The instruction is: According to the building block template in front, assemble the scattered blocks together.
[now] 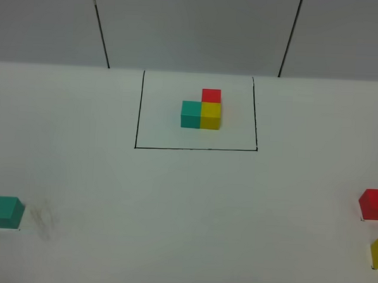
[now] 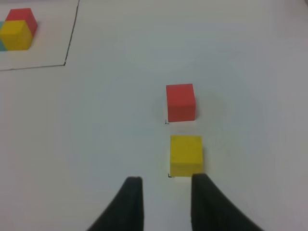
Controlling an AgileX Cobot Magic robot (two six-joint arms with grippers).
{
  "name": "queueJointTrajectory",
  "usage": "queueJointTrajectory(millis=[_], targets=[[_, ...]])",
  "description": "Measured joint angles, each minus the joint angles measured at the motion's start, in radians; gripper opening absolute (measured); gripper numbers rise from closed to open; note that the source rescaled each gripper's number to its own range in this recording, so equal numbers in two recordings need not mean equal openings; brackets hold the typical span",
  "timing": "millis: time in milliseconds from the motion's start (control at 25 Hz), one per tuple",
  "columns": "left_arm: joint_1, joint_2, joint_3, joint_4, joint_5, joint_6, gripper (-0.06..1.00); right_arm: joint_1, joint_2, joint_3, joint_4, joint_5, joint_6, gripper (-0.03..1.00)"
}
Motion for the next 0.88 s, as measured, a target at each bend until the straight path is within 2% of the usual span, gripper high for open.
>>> queueJointTrajectory(millis=[240, 520, 880], targets=[[0.0, 0.337, -0.125, 0.006, -0.066, -0.016, 0.72, 0.0, 0.0, 0.0, 0.0, 0.0, 0.0, 0.0], [0.0, 0.728, -0.293, 0.117, -0.076, -0.019, 0.72, 0.0, 0.0, 0.0, 0.0, 0.0, 0.0, 0.0], [0.0, 1.061, -0.322, 0.128, -0.19, -0.02, 0.72, 0.0, 0.0, 0.0, 0.0, 0.0, 0.0, 0.0]])
